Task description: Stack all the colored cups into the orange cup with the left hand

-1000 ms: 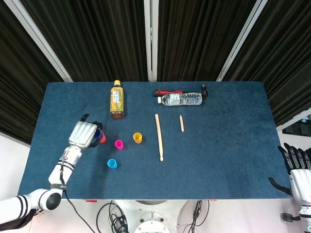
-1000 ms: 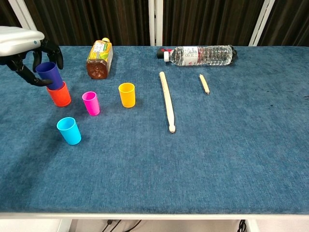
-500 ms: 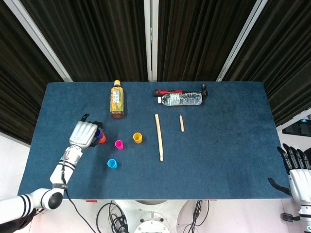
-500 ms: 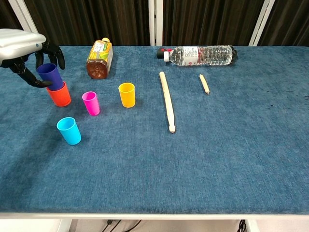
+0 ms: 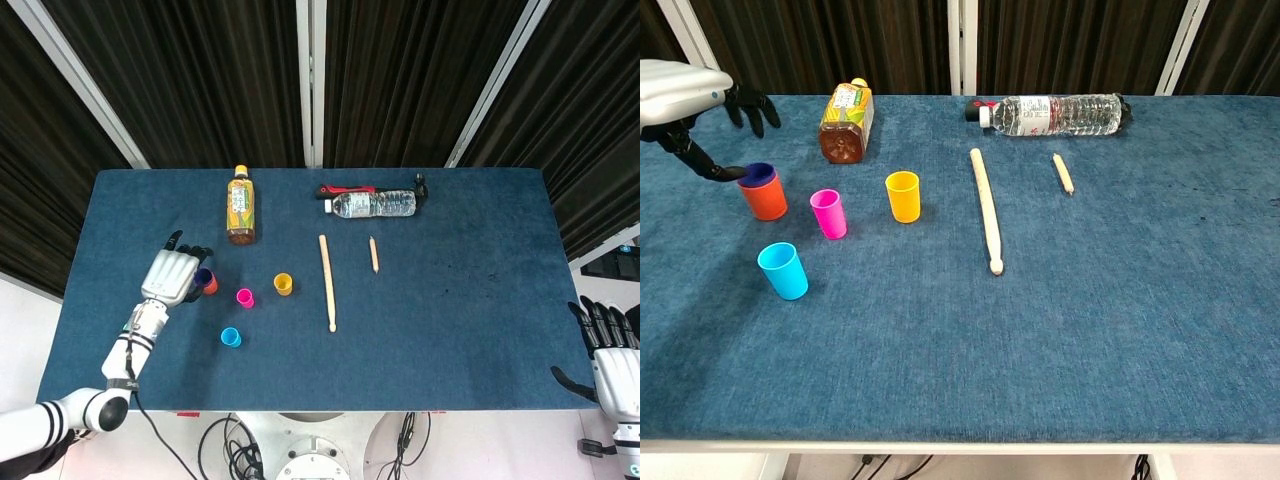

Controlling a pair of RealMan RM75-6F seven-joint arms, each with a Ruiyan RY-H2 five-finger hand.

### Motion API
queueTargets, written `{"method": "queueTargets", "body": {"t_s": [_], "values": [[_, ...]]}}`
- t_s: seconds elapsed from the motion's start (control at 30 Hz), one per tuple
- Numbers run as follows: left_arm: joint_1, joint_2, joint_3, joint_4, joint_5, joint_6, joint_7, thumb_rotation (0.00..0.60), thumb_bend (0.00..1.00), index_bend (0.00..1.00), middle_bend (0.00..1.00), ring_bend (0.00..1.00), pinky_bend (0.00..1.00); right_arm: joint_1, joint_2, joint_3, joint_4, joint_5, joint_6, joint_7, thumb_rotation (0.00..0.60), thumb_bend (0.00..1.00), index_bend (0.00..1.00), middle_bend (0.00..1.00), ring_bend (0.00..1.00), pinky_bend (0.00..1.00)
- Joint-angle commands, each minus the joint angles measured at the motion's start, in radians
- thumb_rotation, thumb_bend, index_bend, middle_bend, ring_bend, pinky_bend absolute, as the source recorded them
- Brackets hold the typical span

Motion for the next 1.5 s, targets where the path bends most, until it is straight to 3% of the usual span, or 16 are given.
{"method": "queueTargets", "body": {"t_s": [0.03, 0.37, 0.63, 0.87, 1.2, 1.5], "values": [[0.005, 0.001, -0.002, -0.001, 0.037, 0.024, -0.017, 0.600, 0.26, 0.17, 0.18, 0.13, 0.02, 0.001, 0.000, 0.001, 0.000, 0.002, -0.002, 0.000, 0.600, 0.10, 0.00, 0.00, 0.00, 0.00], [-0.042, -0.006, -0.037, -0.085, 0.118, 0.034, 0.012, 0.600, 0.24, 0.17, 0.21, 0.16, 0.05, 0.005, 0.003, 0.000, -0.008, 0.004, -0.011, -0.005, 0.600, 0.10, 0.00, 0.00, 0.00, 0.00], [-0.173, -0.084, -0.072, -0.098, 0.047, -0.095, 0.138, 0.600, 0.22, 0.18, 0.21, 0.17, 0.05, -0.002, 0.005, -0.001, -0.007, 0.007, -0.001, 0.008, 0.600, 0.10, 0.00, 0.00, 0.00, 0.00], [-0.248, -0.150, -0.065, -0.035, -0.082, -0.175, 0.203, 0.600, 0.22, 0.19, 0.23, 0.22, 0.07, -0.007, 0.012, 0.004, 0.006, 0.005, 0.016, 0.039, 0.600, 0.10, 0.00, 0.00, 0.00, 0.00], [-0.286, -0.195, -0.045, 0.058, -0.159, -0.195, 0.210, 0.600, 0.22, 0.20, 0.23, 0.22, 0.08, -0.003, 0.008, 0.002, 0.023, 0.005, 0.008, 0.061, 0.600, 0.10, 0.00, 0.00, 0.00, 0.00], [-0.292, -0.223, -0.029, 0.115, -0.161, -0.189, 0.177, 0.600, 0.22, 0.30, 0.35, 0.37, 0.15, 0.001, 0.004, 0.003, 0.034, 0.016, -0.008, 0.069, 0.600, 0.10, 0.00, 0.00, 0.00, 0.00]]}}
